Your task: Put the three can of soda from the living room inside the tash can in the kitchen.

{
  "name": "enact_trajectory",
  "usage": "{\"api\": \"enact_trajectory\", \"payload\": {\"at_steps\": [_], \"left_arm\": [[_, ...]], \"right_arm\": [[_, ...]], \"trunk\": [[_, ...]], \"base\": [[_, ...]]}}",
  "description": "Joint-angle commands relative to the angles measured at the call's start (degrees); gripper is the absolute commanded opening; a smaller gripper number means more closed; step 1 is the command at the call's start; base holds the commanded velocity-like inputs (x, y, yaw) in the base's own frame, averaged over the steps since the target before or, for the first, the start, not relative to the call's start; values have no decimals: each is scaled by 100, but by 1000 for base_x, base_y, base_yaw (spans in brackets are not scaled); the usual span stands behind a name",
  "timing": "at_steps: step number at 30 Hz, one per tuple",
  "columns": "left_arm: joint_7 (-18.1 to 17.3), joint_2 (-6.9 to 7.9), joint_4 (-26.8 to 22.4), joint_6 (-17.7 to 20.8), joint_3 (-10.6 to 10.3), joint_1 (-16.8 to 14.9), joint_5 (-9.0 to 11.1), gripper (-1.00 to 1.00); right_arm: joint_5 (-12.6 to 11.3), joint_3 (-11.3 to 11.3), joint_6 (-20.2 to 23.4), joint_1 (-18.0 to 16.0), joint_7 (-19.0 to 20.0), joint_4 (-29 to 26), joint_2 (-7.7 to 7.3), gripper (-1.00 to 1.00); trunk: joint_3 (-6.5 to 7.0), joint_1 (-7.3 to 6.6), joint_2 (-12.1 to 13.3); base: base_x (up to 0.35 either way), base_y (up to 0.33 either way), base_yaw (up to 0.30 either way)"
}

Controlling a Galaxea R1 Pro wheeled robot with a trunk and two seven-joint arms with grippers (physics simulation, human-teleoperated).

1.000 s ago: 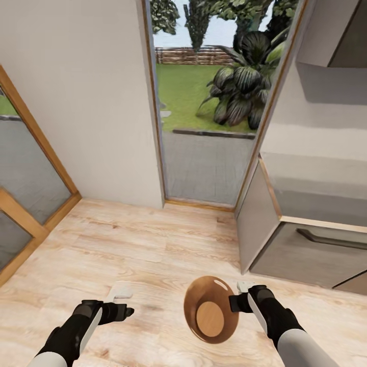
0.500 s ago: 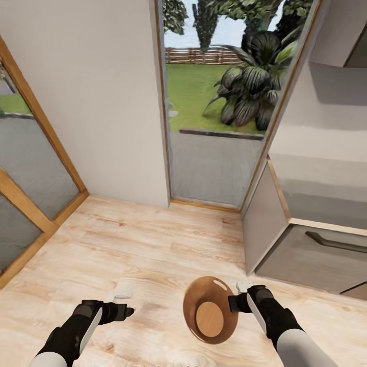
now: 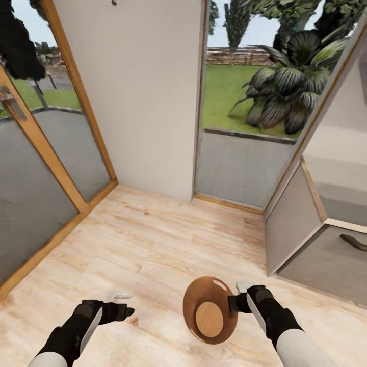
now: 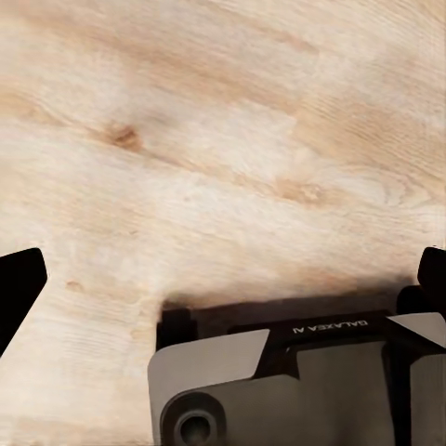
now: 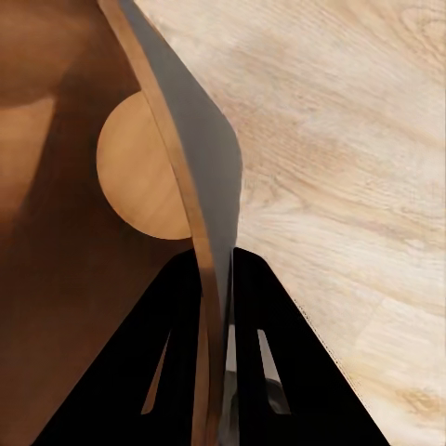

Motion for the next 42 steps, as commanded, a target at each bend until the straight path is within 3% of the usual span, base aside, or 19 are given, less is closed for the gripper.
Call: {"api": "enact_trajectory", "payload": {"at_steps": [1, 9, 22, 42], "left_arm": [[0, -1, 0, 0, 0, 2, -1, 100], [0, -2, 0, 0, 1, 4, 4, 100], [0, -1, 0, -5, 0, 6, 21, 100], [-6, 6, -3, -9, 0, 6, 24, 100]], "right_arm": [[-85, -2, 7, -1, 23, 0, 1, -100], [-85, -1, 9, -1, 23, 2, 1, -100], [-94, -9, 1, -1, 23, 3, 1, -100], [-93, -10, 0, 10, 23, 4, 10, -100]], "trunk": [[0, 0, -1], [-1, 0, -1], [75, 0, -1], [259, 0, -1]], "base": [[-285, 192, 282], [-307, 145, 257], [-223, 16, 74], [-19, 0, 62]]}}
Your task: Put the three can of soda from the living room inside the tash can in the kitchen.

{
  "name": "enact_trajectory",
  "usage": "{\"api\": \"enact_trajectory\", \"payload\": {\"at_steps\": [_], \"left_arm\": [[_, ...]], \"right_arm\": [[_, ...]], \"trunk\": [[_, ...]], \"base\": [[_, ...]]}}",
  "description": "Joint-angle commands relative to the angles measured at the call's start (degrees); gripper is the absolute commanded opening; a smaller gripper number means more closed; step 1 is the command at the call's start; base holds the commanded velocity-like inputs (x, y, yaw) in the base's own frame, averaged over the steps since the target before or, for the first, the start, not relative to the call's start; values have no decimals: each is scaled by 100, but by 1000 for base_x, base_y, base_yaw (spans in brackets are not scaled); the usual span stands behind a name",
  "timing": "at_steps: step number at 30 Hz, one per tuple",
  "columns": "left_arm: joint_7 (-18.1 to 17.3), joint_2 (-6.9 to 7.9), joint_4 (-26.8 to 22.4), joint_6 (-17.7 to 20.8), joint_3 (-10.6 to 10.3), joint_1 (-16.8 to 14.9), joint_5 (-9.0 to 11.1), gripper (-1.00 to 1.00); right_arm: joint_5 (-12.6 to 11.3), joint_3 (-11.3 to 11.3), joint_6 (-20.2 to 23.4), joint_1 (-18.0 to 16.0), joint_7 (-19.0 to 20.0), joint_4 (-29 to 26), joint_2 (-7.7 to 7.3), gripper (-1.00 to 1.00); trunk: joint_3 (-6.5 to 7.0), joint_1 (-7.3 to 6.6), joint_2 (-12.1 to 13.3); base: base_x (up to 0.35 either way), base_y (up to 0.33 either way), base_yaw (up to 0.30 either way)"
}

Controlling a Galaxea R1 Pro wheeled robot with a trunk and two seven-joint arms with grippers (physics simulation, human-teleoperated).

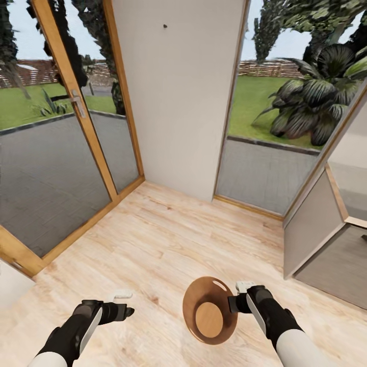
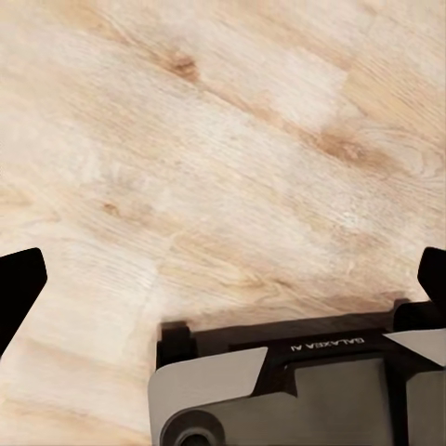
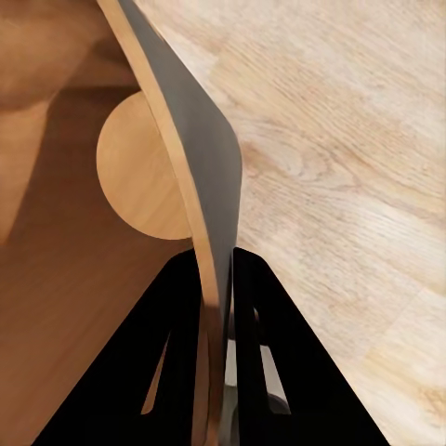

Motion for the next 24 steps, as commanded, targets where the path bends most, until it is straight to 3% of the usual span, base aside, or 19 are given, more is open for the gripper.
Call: {"api": "enact_trajectory", "payload": {"at_steps": [1, 13, 24], "left_arm": [[0, 0, 1, 0, 0, 0, -1, 100], [3, -1, 4, -1, -2, 0, -15, 100], [5, 0, 4, -1, -1, -2, -53, 100]], "right_arm": [[-89, -3, 6, 0, 24, 0, 1, -100], [-91, -2, 6, 5, 24, 1, 1, -100], [-91, -2, 6, 5, 27, 2, 1, -100]], "trunk": [[10, 0, 0], [120, 0, 0], [202, 0, 0]], "base": [[0, 0, 64], [-18, 10, 78], [-282, 113, 96]]}}
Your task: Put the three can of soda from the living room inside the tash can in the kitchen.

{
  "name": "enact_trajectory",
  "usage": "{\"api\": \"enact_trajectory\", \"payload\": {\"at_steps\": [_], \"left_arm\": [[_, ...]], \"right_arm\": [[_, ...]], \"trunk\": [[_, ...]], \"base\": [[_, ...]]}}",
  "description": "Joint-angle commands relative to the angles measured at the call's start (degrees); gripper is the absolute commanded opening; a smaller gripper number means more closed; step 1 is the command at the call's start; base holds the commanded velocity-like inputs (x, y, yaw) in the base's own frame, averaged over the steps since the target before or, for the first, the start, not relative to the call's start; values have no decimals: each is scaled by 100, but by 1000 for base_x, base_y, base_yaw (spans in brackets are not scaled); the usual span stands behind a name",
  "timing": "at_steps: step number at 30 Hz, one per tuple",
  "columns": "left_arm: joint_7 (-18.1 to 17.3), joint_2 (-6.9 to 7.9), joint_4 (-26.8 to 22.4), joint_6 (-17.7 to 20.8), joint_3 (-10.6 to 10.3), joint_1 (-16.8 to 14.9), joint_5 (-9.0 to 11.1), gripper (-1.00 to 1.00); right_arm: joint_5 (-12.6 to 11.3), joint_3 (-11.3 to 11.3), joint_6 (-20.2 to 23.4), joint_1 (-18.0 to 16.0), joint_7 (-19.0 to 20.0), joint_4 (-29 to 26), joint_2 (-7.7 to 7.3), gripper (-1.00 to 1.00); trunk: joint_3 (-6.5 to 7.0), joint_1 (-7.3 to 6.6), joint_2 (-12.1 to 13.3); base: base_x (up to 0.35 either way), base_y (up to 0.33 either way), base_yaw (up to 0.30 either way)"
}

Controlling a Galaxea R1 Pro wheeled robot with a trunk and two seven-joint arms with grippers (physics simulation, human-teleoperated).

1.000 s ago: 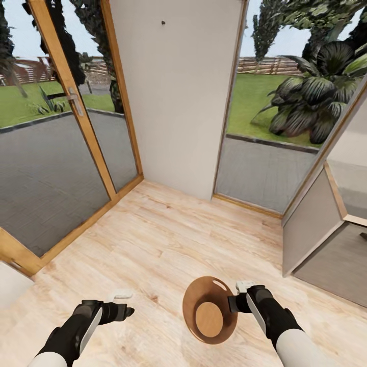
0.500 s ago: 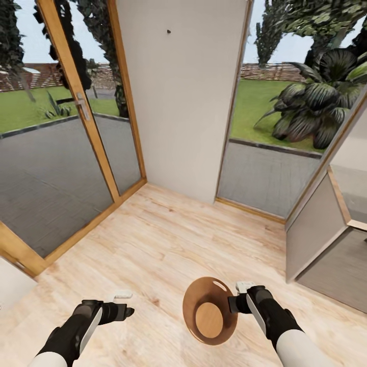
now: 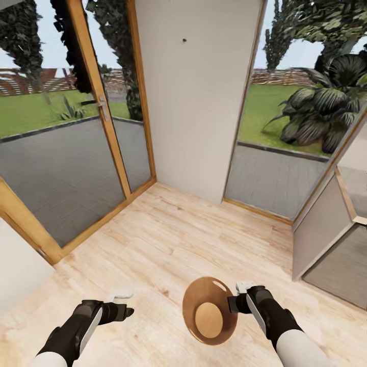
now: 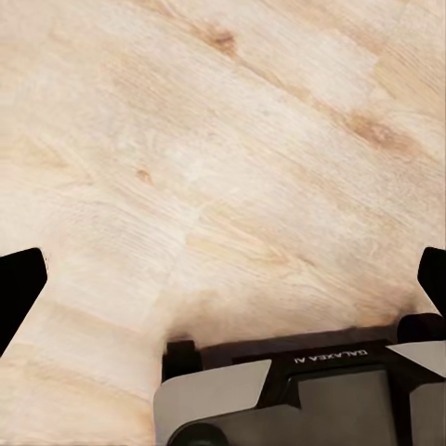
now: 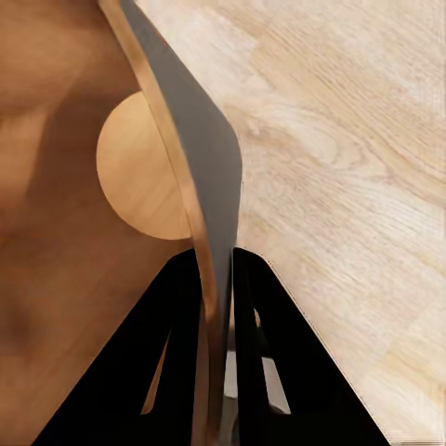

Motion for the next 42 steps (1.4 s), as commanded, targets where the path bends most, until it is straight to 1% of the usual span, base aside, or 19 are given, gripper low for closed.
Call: {"api": "enact_trajectory", "payload": {"at_steps": [1, 8, 20, 31, 42], "left_arm": [[1, 0, 0, 0, 0, 1, -4, 100], [0, -2, 0, 0, 0, 2, -9, 100], [-6, 0, 0, 0, 0, 2, 5, 100], [-7, 0, 0, 0, 0, 1, 34, 100], [-33, 0, 0, -6, -6, 2, 53, 100]], "right_arm": [[-73, -4, 5, -1, 24, -1, 1, -100], [-73, 2, 9, -1, 28, -1, 3, -100], [-73, 13, 12, -1, 21, -1, 9, -100], [-58, 7, 13, -1, 20, -1, 46, -100], [-56, 11, 14, -1, 20, -1, 53, -100]], "trunk": [[3, 0, -1], [11, 0, -1], [12, 0, -1], [12, 0, -1], [12, 0, -1]], "base": [[-329, 106, 37], [-335, 103, 113], [-330, 152, 271], [-255, 257, 288], [-118, 325, 288]]}}
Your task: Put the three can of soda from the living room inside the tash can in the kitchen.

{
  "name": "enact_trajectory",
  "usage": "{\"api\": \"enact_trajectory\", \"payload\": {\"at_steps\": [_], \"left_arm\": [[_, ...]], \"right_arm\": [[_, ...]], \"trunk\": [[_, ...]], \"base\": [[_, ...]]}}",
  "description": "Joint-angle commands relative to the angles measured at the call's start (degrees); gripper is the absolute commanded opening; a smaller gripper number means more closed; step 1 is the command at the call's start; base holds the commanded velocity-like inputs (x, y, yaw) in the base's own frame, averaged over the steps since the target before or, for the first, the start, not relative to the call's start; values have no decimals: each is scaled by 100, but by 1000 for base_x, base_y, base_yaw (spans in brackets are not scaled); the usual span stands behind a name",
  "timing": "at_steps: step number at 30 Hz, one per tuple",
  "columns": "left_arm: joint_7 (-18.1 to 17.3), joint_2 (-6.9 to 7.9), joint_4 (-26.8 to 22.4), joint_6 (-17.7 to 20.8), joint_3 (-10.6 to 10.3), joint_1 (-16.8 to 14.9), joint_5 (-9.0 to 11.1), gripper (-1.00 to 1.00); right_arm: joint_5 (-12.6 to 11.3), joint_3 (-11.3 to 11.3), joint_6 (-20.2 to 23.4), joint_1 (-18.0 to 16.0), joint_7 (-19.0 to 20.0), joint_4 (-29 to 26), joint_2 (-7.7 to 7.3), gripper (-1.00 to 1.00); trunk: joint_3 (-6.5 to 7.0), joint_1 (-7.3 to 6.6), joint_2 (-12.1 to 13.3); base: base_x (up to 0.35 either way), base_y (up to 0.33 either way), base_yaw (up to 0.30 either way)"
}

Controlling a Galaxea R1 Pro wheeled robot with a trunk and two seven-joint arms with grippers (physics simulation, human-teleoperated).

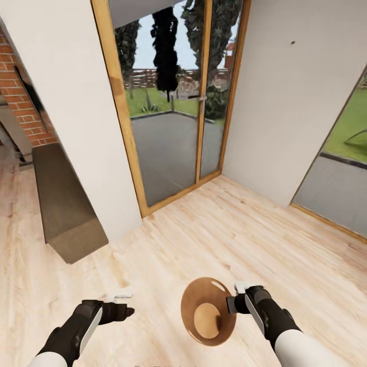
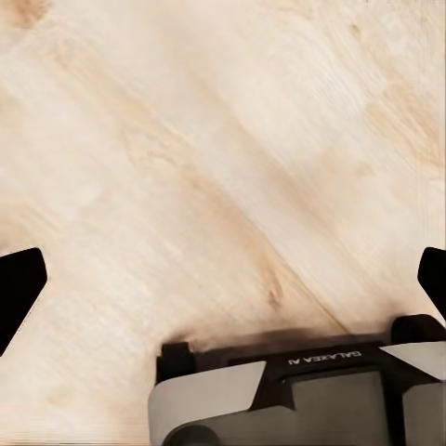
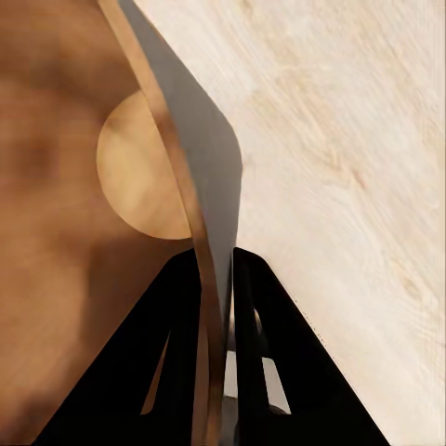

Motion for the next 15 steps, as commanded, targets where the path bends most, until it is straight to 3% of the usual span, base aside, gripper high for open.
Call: {"api": "enact_trajectory", "payload": {"at_steps": [1, 15], "left_arm": [[-5, 0, 0, -3, -1, 0, 2, 100], [-18, 0, 0, -27, -3, 0, 7, 100]], "right_arm": [[-88, -3, 6, -2, 24, -2, 1, -100], [-87, -2, 6, -2, 24, 6, 3, -100]], "trunk": [[0, 0, -1], [0, 0, -1]], "base": [[-21, 346, 288], [-5, 349, 288]]}}
